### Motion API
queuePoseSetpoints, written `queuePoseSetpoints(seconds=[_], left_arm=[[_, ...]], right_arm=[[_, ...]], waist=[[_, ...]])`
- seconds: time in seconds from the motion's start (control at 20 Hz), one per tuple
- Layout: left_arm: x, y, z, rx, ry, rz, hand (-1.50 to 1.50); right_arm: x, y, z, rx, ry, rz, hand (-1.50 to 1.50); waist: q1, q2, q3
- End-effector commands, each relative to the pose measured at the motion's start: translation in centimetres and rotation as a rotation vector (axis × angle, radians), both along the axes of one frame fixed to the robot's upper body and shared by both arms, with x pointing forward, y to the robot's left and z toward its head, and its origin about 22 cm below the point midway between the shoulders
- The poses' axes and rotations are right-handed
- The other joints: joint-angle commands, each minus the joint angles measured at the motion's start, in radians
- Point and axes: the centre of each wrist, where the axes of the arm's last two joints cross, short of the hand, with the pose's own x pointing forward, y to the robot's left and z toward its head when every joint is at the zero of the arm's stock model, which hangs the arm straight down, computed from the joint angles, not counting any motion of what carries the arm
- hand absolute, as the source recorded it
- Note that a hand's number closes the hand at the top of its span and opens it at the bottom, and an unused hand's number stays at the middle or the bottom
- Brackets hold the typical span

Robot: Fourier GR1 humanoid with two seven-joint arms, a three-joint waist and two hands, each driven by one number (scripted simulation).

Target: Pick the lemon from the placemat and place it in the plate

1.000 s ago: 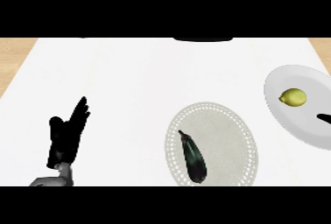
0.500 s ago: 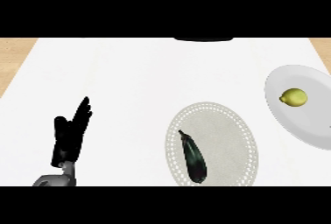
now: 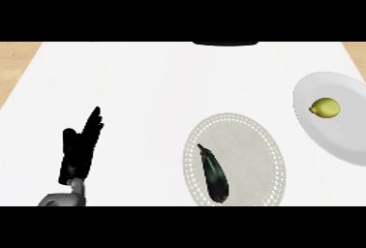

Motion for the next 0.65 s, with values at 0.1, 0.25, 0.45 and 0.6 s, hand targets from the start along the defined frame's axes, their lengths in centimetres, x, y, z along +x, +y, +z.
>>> queuePoseSetpoints(seconds=[0.1, 0.25, 0.45, 0.6], left_arm=[[-0.1, -0.1, 0.7, -0.011, 0.005, 0.021, 0.0], [0.1, 0.3, 0.4, 0.004, -0.001, 0.005, 0.0], [0.6, -1.9, 0.9, 0.01, -0.008, 0.001, 0.0], [-0.8, -0.5, 0.3, -0.007, -0.007, 0.0, 0.0]], right_arm=[[-2.7, -1.4, -0.1, 0.008, 0.018, -0.087, -1.5], [-3.9, -2.2, 0.1, -0.016, 0.001, -0.101, -1.5], [-4.2, -1.1, -1.7, -0.009, 0.009, -0.113, -1.5], [-4.9, -3.1, 0.9, -0.032, 0.029, -0.134, -1.5]], waist=[[0.001, 0.0, 0.001], [-0.003, -0.001, 0.0], [0.001, 0.001, 0.002], [0.005, 0.001, 0.002]])
